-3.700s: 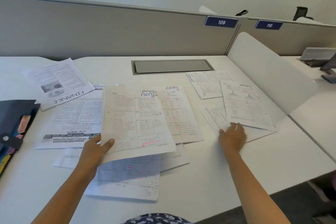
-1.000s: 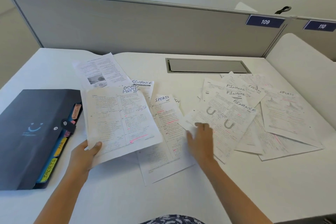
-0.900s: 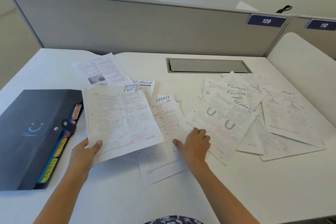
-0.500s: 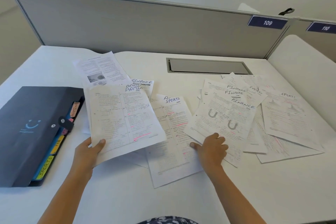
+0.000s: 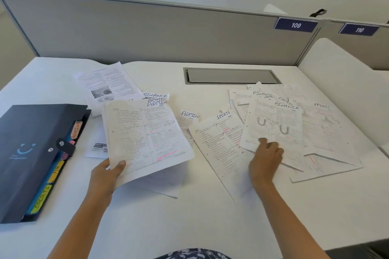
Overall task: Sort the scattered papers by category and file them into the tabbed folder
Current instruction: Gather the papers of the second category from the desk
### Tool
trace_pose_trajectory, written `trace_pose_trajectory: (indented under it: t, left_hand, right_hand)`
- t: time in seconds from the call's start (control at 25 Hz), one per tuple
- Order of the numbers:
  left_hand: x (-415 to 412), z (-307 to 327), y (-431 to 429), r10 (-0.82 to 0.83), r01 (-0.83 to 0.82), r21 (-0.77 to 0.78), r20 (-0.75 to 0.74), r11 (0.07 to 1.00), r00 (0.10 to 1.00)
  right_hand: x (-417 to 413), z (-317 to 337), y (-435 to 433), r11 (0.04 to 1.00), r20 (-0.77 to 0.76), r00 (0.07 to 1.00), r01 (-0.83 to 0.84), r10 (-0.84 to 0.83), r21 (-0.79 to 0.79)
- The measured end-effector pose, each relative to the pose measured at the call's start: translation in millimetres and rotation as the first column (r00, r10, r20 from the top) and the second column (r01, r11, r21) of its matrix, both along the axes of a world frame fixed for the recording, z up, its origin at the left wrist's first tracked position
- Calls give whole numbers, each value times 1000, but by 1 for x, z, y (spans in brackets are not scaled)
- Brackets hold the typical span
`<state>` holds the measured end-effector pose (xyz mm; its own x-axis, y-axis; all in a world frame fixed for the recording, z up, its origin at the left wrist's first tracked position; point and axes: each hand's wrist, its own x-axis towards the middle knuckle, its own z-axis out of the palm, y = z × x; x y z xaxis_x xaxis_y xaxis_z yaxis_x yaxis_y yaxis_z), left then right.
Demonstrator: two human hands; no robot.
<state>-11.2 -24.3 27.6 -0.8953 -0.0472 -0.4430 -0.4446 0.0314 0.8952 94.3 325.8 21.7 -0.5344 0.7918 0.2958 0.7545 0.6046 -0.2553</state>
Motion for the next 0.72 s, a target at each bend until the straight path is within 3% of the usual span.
trace_pose_trajectory:
  t: [0.04,0.12,0.2,0.28,0.4,0.44,0.56,0.68,0.72]
  left_hand:
    - [0,1,3,-2,2,4,-1,1000,1000]
    - [1,3,7,-2,2,12,-7,1000,1000]
    - [0,4,8,6,-6,8,-23,1000,1000]
    - [-1,5,7,20,-20,11,-35,1000,999]
    - [-3,5,6,33,-32,27,-51,999,998]
    - [-3,6,6,37,-36,29,-52,999,998]
    - [-3,7,6,50,-48,37,-58,998,997]
    - [-3,8,7,61,-58,50,-55,997,997]
    - [-3,8,6,70,-67,59,-51,996,996]
  right_hand:
    - [0,-3,-20,986,-65,985,-161,158,-49]
    - [0,-6,-69,854,-138,888,-461,439,-240]
    - [-10,-8,-108,741,-122,846,-517,519,-429]
    - [-29,-9,-130,757,-53,873,-450,485,-474]
    - [-51,-5,-150,767,-212,831,-556,514,-321]
    - [-55,-7,-155,762,-289,834,-548,469,-346]
    - [-64,-4,-173,629,-358,907,-414,223,-657]
    - [-73,-13,-176,572,-394,917,-357,64,-738]
    - [-75,-11,-173,594,-404,912,-364,71,-717]
